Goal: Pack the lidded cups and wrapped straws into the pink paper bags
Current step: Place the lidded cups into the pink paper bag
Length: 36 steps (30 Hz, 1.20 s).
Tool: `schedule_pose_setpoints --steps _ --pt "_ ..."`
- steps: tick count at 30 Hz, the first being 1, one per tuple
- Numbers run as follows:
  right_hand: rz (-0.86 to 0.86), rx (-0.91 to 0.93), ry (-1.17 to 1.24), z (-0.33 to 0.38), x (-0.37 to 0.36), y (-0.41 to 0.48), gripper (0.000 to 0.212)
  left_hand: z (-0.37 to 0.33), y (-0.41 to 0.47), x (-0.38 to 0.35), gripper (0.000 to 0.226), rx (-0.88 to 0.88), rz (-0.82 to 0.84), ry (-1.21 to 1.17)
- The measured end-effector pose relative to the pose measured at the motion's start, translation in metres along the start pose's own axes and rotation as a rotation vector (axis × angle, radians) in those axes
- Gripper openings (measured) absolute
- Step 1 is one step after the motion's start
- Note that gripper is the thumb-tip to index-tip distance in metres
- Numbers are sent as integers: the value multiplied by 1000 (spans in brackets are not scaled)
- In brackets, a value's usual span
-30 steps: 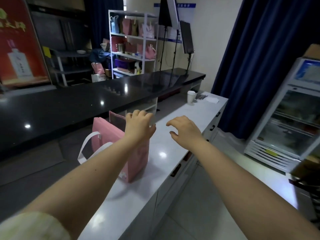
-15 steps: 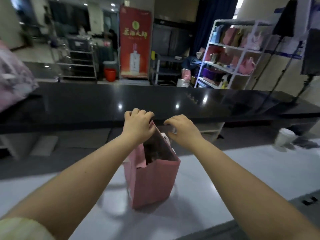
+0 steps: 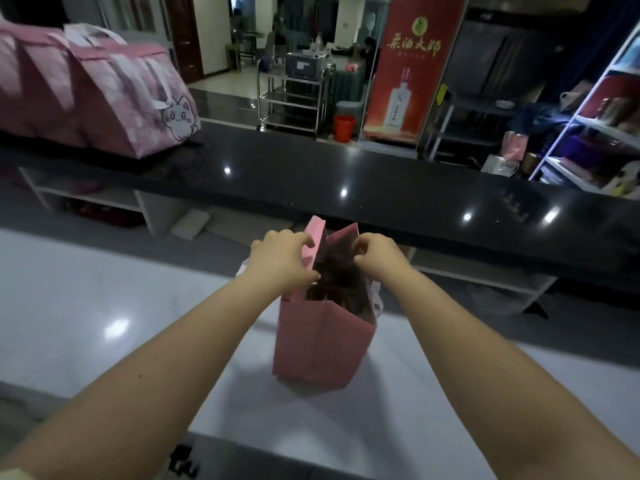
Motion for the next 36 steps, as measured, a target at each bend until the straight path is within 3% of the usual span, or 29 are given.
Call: schedule_pose_setpoints --steps 5,9,11,14,17,19,24,26,28,32,36 --pt "-15 -7 15 1 6 -28 13 11 -4 -14 55 40 50 -126" --pt "151 -2 -101 11 -3 -58 3 -5 8 -13 48 -147 25 -76" --pt "178 4 -106 14 -2 -68 7 -18 12 -10 41 -249 11 -3" --pt "-22 8 4 8 24 -72 6 -22 12 -2 38 -283 2 -65" --pt "-243 37 79 -10 46 -71 15 -8 -2 13 31 -229 -66 -322" --pt "-257 5 160 -28 42 -67 25 8 -22 19 26 -199 -145 -518" --pt "-211 -147 791 -72 2 -74 42 62 -98 6 40 -92 -450 -872" --pt "-280 -197 1003 -89 -16 -83 42 76 -123 -25 52 -36 -430 -973" --pt "-340 -248 1093 -100 -37 -93 35 79 -136 -62 54 -1 -305 -996" --pt "-538 -360 1161 -110 -61 -116 17 85 -138 -96 31 101 -203 -1031" --pt "-700 -390 1249 -104 -61 -143 8 92 -123 -86 21 174 -280 -1162"
Point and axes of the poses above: each hand's wrist, its own y-axis towards the middle knuckle, its own x-axis out of the back of the hand, z = x × y, the point moved 9 cm from there along y, towards the middle knuckle, and after that the axes turned 3 degrees about -y, right-handed, at the moved point
